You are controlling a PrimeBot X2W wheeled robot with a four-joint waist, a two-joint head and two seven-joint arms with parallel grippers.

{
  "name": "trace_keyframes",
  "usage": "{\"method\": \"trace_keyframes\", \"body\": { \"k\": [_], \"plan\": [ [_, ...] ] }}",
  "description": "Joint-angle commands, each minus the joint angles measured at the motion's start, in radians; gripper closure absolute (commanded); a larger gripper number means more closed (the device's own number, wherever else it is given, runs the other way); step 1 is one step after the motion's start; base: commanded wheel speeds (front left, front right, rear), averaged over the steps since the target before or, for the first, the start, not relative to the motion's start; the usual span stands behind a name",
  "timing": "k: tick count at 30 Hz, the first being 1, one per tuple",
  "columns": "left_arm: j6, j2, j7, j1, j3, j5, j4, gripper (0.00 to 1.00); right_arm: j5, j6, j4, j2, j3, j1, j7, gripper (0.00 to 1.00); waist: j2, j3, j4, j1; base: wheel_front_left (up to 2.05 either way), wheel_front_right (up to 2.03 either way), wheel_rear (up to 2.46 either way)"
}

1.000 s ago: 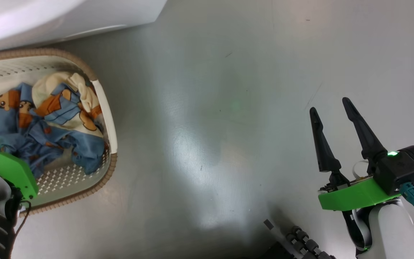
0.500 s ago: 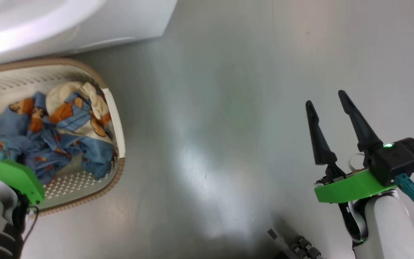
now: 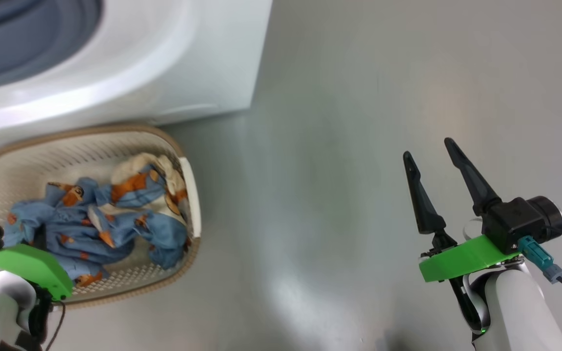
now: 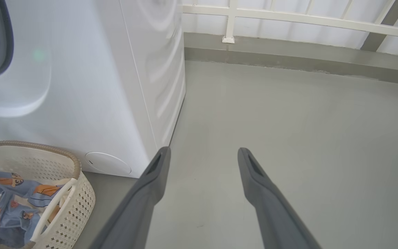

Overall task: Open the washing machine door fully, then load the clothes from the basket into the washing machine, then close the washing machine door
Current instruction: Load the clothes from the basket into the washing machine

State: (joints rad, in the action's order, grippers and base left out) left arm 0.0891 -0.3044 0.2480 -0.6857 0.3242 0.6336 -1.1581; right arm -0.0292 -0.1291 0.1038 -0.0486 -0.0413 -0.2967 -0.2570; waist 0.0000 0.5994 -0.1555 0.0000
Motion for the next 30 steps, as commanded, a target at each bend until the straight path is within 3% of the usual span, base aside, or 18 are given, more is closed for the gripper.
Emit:
{"method": "trace_keyframes", "body": {
  "k": [1,12,30],
  "plan": [
    [-0.014,-0.051,0.013,0.051,-0.043,-0.016,0.044,1.00,0.007,-0.002,-0.013,-0.002,-0.017,0.026,-0.005,0.00,0.0000,-0.095,0.049,0.0000,0.00,0.00,0.00],
    [-0.047,-0.018,0.014,0.260,-0.204,-0.146,0.370,1.00,0.000,-0.002,0.030,-0.002,-0.023,0.069,-0.005,0.00,0.0000,-0.241,0.080,0.0000,0.00,0.00,0.00],
    [-0.007,0.116,0.014,0.499,-0.397,-0.285,0.708,1.00,-0.017,-0.002,0.070,-0.002,-0.008,0.141,-0.005,0.00,0.0000,-0.431,0.130,0.0000,0.00,0.00,0.00]
  ]
}}
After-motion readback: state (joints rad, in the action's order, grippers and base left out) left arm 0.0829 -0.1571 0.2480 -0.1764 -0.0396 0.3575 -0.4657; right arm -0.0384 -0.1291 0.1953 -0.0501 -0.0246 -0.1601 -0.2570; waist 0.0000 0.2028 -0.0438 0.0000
